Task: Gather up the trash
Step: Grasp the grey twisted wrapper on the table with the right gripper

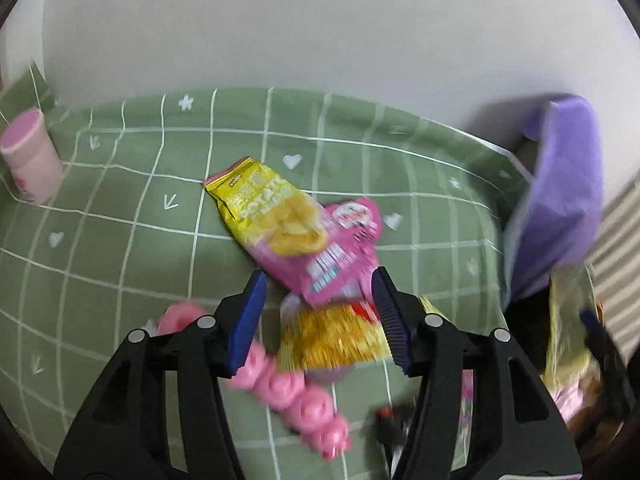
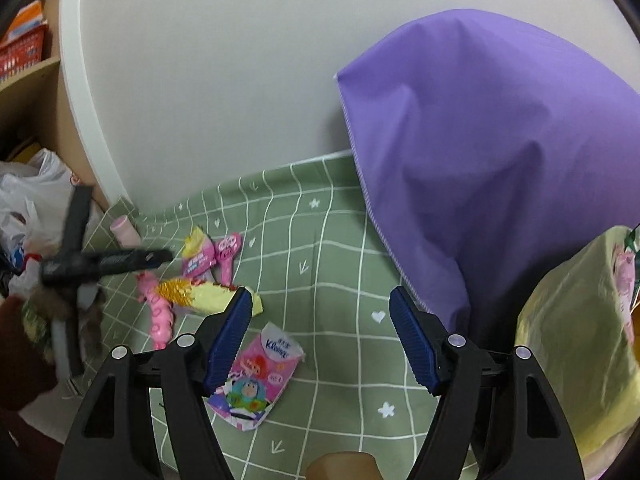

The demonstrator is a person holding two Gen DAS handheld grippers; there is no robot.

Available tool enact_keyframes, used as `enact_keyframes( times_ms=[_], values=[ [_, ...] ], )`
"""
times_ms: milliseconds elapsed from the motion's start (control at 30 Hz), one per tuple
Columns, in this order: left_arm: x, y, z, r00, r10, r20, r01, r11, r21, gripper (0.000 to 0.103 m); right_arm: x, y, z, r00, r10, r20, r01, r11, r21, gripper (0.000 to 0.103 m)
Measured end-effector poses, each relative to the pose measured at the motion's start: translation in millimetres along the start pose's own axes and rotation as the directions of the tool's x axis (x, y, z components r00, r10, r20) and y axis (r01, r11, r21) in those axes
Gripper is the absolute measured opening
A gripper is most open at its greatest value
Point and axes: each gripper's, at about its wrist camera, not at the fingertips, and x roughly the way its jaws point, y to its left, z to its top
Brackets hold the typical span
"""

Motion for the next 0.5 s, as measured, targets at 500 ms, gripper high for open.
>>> enact_keyframes(
  times_ms=[500],
  values=[
    [57,-10,16,0.991,0.104,-0.081,-0.112,0.988,-0.11,0.035,8,-7,-38,0.997,-0.024,-0.078,0.024,1.0,-0.009,0.067]
  ],
)
